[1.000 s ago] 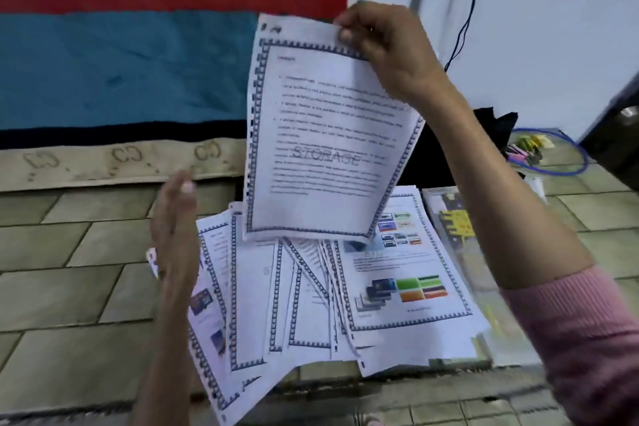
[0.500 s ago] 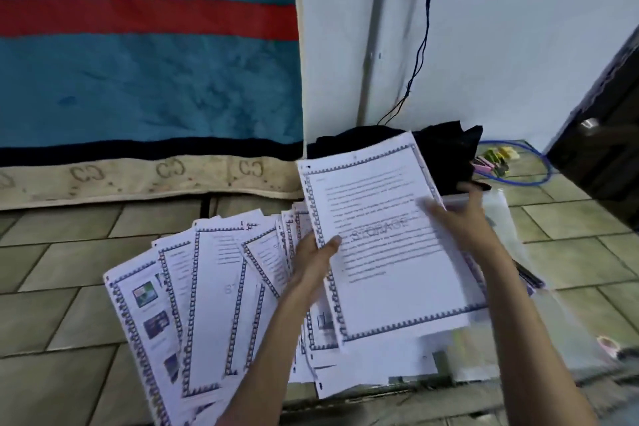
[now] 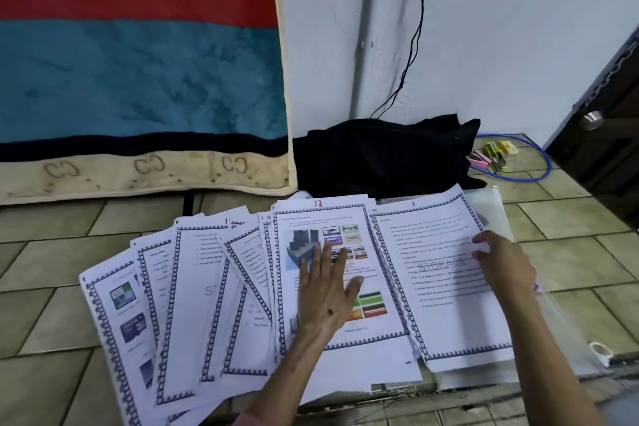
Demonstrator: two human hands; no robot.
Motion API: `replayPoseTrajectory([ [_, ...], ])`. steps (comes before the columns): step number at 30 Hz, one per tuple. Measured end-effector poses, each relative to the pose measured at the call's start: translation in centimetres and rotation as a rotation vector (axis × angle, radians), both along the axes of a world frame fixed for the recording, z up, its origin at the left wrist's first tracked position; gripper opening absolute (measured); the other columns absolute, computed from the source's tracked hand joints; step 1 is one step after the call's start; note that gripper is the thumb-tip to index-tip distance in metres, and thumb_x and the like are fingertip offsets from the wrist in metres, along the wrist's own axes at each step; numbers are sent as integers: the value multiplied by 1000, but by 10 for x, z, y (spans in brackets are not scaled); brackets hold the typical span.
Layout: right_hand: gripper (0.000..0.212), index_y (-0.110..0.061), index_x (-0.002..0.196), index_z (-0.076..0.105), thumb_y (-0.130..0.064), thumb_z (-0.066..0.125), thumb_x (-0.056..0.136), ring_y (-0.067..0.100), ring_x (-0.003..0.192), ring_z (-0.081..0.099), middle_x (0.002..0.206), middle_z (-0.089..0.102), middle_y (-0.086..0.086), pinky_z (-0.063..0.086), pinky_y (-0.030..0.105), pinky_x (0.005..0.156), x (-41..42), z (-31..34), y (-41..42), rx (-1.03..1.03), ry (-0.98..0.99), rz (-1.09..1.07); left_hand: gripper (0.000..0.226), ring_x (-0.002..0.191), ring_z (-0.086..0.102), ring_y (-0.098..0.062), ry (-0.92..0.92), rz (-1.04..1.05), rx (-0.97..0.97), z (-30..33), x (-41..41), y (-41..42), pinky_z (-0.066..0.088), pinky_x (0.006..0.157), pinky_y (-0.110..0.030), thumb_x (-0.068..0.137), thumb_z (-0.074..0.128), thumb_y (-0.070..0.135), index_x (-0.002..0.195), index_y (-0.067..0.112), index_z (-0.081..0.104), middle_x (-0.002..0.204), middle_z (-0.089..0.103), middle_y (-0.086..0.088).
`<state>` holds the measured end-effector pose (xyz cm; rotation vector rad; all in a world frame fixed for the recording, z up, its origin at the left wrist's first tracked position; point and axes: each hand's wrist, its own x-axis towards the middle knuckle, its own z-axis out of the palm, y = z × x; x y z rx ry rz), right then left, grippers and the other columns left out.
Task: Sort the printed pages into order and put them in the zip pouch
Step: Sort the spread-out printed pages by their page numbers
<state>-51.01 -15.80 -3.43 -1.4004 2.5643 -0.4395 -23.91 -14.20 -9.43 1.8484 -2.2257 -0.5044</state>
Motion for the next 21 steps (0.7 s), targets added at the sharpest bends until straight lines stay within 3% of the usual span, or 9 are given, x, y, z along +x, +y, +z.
replayPoseTrajectory([
  [3, 33, -14, 115, 63, -4, 59, 84, 36, 126, 37, 133, 50, 19, 34, 46, 97, 9, -8, -2, 1, 237, 11, 86, 146, -13, -22, -50, -2, -31, -4, 6, 1, -20, 108, -37, 75, -12, 66, 150, 29, 8, 159, -2, -2],
  [5, 40, -14, 119, 62, 2, 56, 83, 37, 133, 33, 140, 44, 20, 29, 50, 106, 33, -14, -1, -99, 285, 58, 86, 143, -18, -18, -61, -12, -35, -4, 8, 1, -18, 110, -36, 74, -15, 65, 149, 30, 7, 159, -4, 0],
  [8, 39, -13, 116, 64, 5, 53, 84, 36, 129, 45, 134, 54, 17, 35, 53, 107, 88, -33, 5, -285, 131, 472, 86, 143, -19, -16, -36, -11, -8, -4, 8, -1, -15, 113, -35, 74, -17, 66, 149, 30, 7, 159, -7, 1],
  [11, 33, -18, 118, 63, -15, 44, 91, 33, 127, 49, 131, 59, 10, 41, 52, 103, 128, -58, 16, -202, 52, 838, 74, 146, -13, -15, -29, 12, 23, -4, 9, -3, -14, 114, -34, 86, -7, 60, 150, 24, 7, 159, -5, 2],
  [13, 37, -18, 120, 61, -20, 38, 91, 32, 127, 50, 132, 58, 8, 38, 50, 104, 137, -68, 19, -139, 58, 845, 55, 147, -5, -14, 88, 44, 62, 1, 11, -6, -9, 116, -32, 99, 15, 42, 149, 20, 15, 159, 5, 3],
  [15, 38, -19, 118, 62, -21, 37, 89, 31, 121, 55, 128, 61, 7, 40, 50, 100, 137, -71, 21, -157, 124, 829, 43, 144, 18, -16, 399, 120, 98, 14, 14, -9, 11, 117, -22, 100, 33, 19, 143, 18, 34, 153, 28, 1],
  [17, 34, -20, 115, 62, -20, 42, 88, 30, 117, 59, 124, 64, 6, 41, 52, 98, 138, -70, 22, -184, 206, 827, 37, 126, 42, -15, 659, 254, 113, 32, 24, -8, 30, 99, -8, 98, 37, 5, 131, 15, 50, 136, 47, 1],
  [21, 36, -18, 108, 68, -13, 56, 74, 32, 117, 59, 118, 67, 7, 27, 56, 100, 143, -64, 20, -192, 323, 815, 34, 125, 48, -26, 595, 561, -36, 47, 56, -5, 39, 98, -27, 94, 43, 0, 122, 12, 57, 136, 52, -9],
])
